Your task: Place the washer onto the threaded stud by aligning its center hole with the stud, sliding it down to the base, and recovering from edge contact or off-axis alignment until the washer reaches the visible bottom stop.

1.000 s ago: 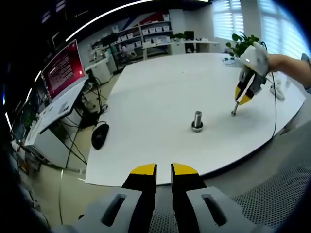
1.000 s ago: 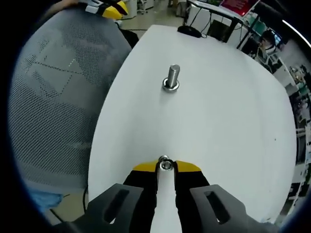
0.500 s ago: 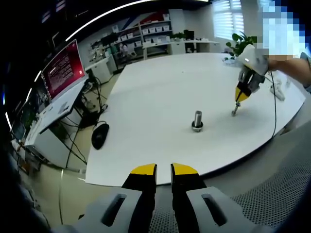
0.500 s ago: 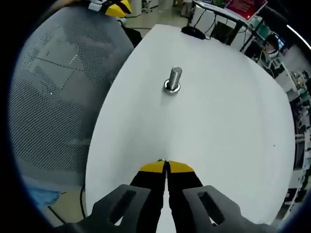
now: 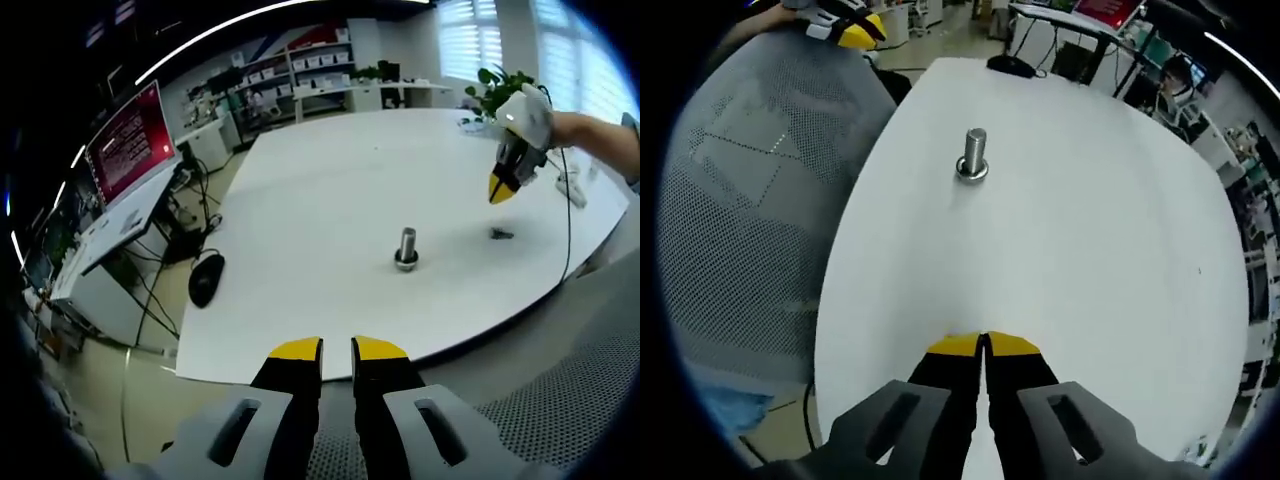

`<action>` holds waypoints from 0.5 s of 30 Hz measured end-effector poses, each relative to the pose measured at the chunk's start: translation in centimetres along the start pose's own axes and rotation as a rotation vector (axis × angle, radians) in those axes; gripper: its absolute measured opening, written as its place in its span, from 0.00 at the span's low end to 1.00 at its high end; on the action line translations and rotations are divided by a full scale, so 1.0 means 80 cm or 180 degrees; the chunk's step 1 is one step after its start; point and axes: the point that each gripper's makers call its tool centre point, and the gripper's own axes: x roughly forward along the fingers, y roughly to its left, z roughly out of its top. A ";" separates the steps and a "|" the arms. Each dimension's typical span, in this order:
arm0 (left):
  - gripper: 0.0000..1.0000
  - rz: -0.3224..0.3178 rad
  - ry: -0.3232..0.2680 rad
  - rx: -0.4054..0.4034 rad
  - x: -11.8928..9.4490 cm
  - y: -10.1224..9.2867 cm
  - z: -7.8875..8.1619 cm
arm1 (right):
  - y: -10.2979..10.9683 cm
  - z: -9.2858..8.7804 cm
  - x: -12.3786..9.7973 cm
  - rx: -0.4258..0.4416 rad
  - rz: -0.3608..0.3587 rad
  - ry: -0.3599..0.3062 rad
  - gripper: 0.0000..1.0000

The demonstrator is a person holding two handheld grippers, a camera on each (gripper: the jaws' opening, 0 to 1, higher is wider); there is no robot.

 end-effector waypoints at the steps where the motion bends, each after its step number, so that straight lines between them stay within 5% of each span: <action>1: 0.09 0.0001 -0.0001 -0.0001 0.000 0.000 0.000 | 0.003 -0.006 0.001 0.0013 0.0020 0.0017 0.07; 15: 0.09 0.0008 0.0011 0.0002 0.000 0.001 -0.001 | 0.052 -0.072 0.037 0.0565 0.0100 -0.0051 0.13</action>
